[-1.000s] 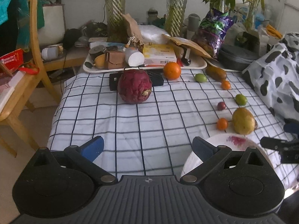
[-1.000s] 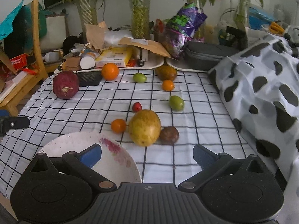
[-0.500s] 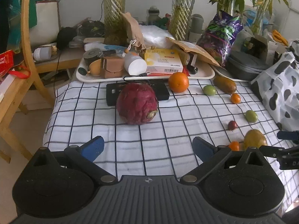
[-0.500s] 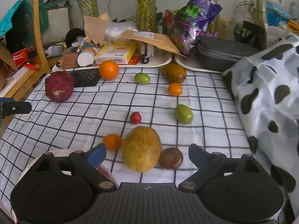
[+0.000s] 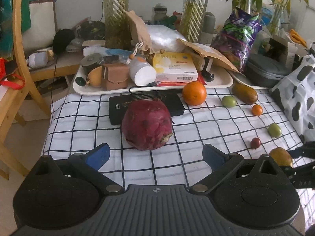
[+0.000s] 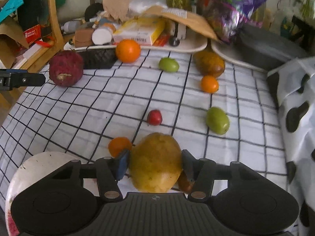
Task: Organize fruits
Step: 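Grasp the large yellow fruit with the right tool while the left tool approaches the red onion, then close the left tool on the red onion while the right tool holds the yellow fruit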
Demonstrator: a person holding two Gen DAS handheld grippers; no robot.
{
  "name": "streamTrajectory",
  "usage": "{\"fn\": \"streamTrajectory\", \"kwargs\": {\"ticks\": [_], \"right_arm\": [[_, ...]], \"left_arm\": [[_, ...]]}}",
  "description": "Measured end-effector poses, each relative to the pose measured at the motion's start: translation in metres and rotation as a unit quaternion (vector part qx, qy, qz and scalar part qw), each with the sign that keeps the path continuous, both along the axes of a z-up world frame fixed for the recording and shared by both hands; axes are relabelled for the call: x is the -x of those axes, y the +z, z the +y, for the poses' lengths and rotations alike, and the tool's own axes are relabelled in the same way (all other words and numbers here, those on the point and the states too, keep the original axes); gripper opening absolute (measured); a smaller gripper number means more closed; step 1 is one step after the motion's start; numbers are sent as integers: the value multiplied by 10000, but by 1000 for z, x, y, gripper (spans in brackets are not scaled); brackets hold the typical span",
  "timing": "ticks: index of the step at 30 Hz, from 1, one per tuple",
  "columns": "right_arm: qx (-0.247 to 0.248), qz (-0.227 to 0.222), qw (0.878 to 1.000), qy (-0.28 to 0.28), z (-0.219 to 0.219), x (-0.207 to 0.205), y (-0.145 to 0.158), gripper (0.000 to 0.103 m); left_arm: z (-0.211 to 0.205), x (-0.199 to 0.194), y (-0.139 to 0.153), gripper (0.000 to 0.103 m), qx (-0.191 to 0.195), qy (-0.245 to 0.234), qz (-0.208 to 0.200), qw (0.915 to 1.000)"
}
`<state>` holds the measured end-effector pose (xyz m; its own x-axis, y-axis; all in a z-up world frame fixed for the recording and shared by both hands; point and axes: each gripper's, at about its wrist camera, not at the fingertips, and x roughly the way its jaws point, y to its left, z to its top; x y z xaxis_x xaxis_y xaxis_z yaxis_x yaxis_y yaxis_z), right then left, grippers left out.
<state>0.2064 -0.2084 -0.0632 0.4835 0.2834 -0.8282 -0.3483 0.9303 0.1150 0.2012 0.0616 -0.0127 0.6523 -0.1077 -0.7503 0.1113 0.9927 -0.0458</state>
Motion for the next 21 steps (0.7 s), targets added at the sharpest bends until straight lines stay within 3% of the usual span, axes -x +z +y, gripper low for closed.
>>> {"fn": "streamTrajectory", "kwargs": {"ticks": [5,16,17,19,21], "right_arm": [[227,-17,9996,178,9,3,-2,57],[-132,-384,9988,-287,-7,0,13,57],[-133,-406,9986,-302,-7,0,14,57],[-149,-441,9984,-317,-8,-1,15,57],[-183,-473,9982,-328,-8,-2,17,57]], "left_arm": [[2,-7,-3,102,19,4,61,10000],[6,-28,-12,101,48,-37,-61,10000],[7,-31,-13,101,80,-29,-60,9999],[9,-38,-17,89,150,-34,-17,9999],[9,-47,-24,87,179,-39,112,9998]]}}
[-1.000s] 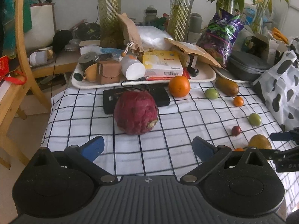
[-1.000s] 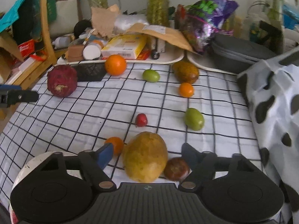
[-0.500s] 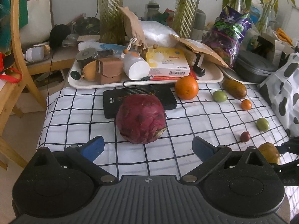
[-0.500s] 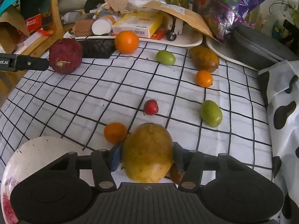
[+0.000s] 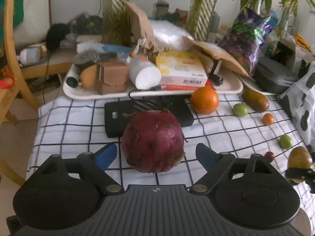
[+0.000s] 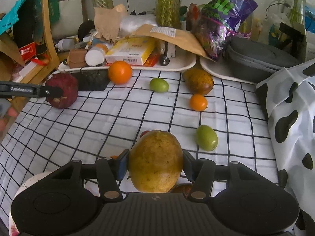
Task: Organize fruits
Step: 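Close the left tool on the red onion while the right tool holds the yellow fruit, then carry the yellow fruit and red onion onto the white plate and open both tools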
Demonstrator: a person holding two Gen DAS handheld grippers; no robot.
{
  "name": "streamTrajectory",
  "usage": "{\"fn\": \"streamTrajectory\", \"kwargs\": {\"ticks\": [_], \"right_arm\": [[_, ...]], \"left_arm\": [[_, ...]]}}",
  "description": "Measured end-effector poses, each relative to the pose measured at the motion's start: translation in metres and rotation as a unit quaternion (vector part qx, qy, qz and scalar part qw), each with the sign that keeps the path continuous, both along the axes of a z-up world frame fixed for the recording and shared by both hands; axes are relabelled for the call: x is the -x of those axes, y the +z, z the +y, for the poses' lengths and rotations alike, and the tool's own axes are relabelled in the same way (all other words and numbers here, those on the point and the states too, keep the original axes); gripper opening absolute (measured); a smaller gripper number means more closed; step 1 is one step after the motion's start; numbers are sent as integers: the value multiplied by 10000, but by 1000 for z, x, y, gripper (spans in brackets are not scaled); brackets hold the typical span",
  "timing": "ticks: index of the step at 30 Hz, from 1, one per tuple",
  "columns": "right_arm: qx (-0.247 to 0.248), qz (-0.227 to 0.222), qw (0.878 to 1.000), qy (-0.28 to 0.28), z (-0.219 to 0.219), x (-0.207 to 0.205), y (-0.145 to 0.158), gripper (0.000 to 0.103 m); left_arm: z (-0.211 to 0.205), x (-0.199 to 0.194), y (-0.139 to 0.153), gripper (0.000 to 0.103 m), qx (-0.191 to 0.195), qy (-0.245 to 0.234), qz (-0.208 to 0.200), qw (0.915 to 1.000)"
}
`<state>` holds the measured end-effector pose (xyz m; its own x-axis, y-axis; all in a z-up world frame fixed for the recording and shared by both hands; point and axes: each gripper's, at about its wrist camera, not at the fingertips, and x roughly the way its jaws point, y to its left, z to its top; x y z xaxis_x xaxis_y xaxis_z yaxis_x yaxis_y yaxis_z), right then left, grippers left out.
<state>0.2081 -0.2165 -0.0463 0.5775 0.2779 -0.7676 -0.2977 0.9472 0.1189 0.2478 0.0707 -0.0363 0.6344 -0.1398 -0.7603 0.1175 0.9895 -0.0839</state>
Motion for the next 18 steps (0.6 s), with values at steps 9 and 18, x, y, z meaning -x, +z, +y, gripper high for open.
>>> {"fn": "streamTrajectory", "kwargs": {"ticks": [9,18], "right_arm": [[-64,-36,10000,28,1,-8,2,57],[-139,-65,9998,111,5,-4,5,57]], "left_arm": [[1,-19,-15,81,2,17,79,10000],[2,-17,-13,67,136,-21,27,9999]]}}
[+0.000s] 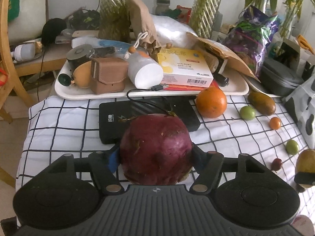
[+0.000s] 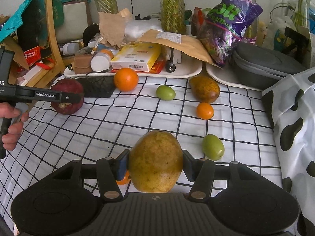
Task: Organize fruits
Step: 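Carry the yellow fruit and red onion onto the white plate and open both tools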
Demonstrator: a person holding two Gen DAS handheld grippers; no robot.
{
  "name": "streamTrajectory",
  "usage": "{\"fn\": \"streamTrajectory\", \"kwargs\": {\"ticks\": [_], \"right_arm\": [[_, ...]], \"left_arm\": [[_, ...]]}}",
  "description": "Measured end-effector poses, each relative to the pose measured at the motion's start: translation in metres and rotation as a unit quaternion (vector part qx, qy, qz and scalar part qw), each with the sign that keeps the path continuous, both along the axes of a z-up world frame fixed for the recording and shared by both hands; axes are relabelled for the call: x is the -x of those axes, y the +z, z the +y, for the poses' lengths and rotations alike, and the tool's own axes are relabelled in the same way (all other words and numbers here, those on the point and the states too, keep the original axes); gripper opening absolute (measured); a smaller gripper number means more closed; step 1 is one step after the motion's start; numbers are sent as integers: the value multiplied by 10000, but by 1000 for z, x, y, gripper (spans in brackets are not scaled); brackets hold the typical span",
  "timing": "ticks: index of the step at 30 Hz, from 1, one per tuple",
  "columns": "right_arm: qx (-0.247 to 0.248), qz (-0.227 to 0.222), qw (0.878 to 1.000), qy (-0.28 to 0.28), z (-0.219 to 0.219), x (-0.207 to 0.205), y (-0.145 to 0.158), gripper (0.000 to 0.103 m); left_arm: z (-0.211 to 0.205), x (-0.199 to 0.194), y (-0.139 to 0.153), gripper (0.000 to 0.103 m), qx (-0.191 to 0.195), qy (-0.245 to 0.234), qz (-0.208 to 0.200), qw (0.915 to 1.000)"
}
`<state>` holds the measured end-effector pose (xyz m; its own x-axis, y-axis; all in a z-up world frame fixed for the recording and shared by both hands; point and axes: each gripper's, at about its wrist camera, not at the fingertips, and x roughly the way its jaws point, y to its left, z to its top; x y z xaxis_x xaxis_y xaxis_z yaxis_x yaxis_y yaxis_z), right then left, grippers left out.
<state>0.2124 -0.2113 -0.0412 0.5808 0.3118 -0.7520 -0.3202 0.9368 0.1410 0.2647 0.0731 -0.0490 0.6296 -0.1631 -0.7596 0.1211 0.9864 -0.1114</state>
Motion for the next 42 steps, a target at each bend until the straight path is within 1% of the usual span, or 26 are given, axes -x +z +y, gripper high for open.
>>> {"fn": "streamTrajectory", "kwargs": {"ticks": [3,6,12,20,24,33,38,42], "right_arm": [[-62,-49,10000,25,0,4,3,57],[-122,-91,9999,42,-1,8,7,57],[-255,-177,9995,16,-7,21,15,57],[-390,-225,9990,22,-14,41,24,57],[-428,-219,9988,78,-12,55,26,57],[-467,-90,9987,203,-7,83,25,57],[-549,31,9983,211,-6,98,24,57],[-693,229,9972,189,-7,105,19,57]], "left_arm": [[0,5,3,66,37,4,91,10000],[-3,14,9,65,-42,-87,18,10000],[-10,35,25,65,-11,-205,-139,9997],[-34,76,40,65,-36,-620,-318,9976],[-45,97,44,65,30,-794,-369,9962],[-65,142,45,65,204,-1106,-315,9931],[-75,160,37,65,215,-1224,-153,9921],[-82,172,32,65,230,-1332,-36,9908]]}}
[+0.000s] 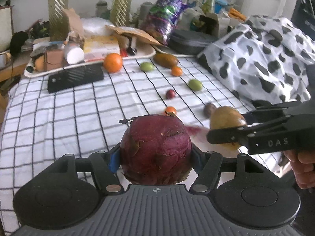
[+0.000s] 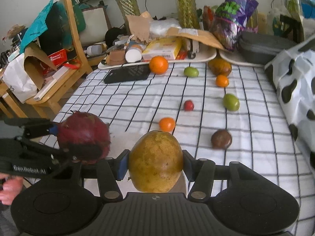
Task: Organize fruits
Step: 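Carry the yellow fruit and red onion onto the white plate and open both tools, then lift both open tools away from the plate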
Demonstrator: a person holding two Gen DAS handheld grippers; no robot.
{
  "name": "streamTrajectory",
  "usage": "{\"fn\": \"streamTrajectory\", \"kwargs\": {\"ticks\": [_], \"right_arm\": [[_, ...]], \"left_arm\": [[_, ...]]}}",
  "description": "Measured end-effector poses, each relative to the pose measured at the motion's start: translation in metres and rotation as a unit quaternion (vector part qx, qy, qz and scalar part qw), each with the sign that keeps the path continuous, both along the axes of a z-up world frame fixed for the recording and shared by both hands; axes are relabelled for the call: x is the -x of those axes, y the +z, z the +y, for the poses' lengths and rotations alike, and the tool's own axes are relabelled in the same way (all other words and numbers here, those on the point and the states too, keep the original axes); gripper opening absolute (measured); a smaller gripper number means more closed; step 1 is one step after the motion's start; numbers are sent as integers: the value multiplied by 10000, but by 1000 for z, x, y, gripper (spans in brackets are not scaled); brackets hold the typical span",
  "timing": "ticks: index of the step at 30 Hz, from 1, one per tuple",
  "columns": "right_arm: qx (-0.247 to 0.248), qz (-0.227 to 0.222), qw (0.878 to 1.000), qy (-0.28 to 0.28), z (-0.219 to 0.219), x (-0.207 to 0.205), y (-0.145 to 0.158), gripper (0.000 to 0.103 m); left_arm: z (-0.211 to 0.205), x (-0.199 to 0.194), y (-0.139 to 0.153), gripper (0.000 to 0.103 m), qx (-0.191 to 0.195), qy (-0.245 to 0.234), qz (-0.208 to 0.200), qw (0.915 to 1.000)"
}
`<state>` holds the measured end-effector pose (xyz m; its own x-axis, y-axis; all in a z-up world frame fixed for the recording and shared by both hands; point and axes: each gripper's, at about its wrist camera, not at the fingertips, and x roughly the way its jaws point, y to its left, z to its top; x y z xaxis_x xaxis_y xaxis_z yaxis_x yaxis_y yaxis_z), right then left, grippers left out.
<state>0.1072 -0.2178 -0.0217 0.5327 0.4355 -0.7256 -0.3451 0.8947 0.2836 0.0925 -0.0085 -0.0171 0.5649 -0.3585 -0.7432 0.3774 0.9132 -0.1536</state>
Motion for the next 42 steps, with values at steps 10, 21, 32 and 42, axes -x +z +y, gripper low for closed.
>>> {"fn": "streamTrajectory", "kwargs": {"ticks": [10,21,32,42], "right_arm": [[-253,546,9981,-155,-1,1,-17,57],[-520,493,9971,-259,-3,-1,-15,84],[-239,63,9978,-620,-9,19,4,102],[626,-207,9889,-1333,-21,45,7,103]], "left_arm": [[-11,4,-22,66,-292,-217,285,9989],[-15,0,-25,77,-384,-110,382,9985],[-9,22,-2,83,-158,-4,16,9999],[-10,47,6,83,-209,-31,-75,9997]]}}
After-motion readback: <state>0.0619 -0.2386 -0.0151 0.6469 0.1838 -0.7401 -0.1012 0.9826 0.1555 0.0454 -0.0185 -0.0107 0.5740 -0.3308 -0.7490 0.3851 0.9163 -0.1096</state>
